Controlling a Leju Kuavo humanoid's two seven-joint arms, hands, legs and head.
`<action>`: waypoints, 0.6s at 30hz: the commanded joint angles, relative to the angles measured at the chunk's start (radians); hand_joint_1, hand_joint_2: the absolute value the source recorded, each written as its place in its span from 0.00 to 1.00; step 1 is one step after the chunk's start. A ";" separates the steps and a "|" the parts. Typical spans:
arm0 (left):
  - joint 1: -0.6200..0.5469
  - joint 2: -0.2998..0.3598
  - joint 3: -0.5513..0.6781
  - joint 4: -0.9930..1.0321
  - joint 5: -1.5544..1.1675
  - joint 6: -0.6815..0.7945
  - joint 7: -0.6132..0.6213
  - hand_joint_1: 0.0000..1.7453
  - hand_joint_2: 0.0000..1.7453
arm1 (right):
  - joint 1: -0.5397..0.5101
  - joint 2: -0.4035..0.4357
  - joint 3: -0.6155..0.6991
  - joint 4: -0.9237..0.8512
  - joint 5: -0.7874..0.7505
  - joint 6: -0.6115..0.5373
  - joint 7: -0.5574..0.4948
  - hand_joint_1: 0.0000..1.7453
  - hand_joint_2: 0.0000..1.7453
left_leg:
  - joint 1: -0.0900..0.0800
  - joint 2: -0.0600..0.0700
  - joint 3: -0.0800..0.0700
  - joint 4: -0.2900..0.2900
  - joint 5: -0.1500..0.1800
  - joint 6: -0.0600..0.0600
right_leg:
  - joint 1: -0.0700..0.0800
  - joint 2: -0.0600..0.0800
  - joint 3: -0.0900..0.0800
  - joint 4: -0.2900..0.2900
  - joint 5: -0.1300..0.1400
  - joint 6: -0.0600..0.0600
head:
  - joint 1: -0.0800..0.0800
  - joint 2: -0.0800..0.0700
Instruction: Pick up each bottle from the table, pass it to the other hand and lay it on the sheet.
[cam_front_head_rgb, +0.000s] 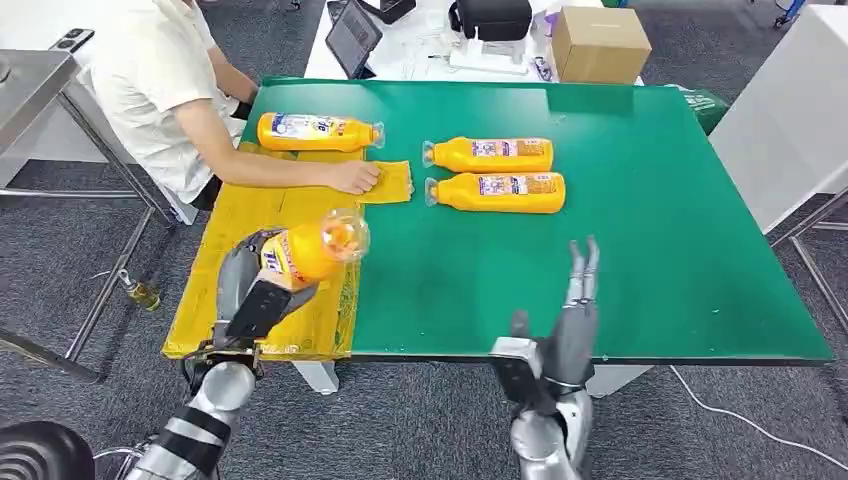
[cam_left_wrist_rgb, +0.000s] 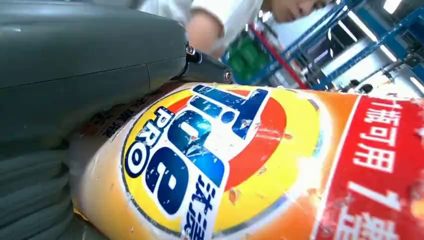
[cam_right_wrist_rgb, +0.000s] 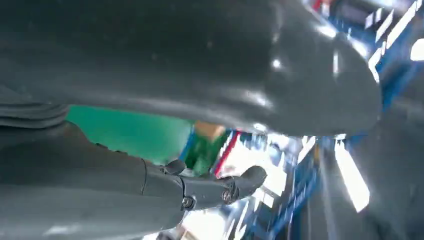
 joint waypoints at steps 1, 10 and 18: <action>-0.309 0.000 -0.074 0.379 -0.349 -0.031 0.174 1.00 1.00 | -0.018 0.024 -0.007 -0.101 -0.048 0.004 -0.002 0.00 0.00 | 0.001 -0.004 0.002 0.000 0.000 0.001 | 0.002 -0.005 0.003 0.001 -0.002 -0.003 | 0.000 0.000; -0.451 -0.040 -0.150 0.662 -0.453 -0.229 0.247 1.00 1.00 | -0.026 0.003 0.066 -0.005 -0.122 0.004 -0.002 0.00 0.00 | 0.002 -0.001 0.004 -0.001 0.000 0.000 | 0.002 -0.002 0.005 -0.001 -0.001 -0.002 | 0.000 0.000; -0.527 -0.083 -0.150 0.856 -0.503 -0.363 0.319 0.85 1.00 | -0.038 -0.026 0.145 0.084 -0.175 0.004 -0.002 0.00 0.00 | 0.002 0.001 0.006 -0.001 -0.001 0.000 | 0.003 -0.001 0.007 -0.001 -0.001 -0.003 | 0.000 0.000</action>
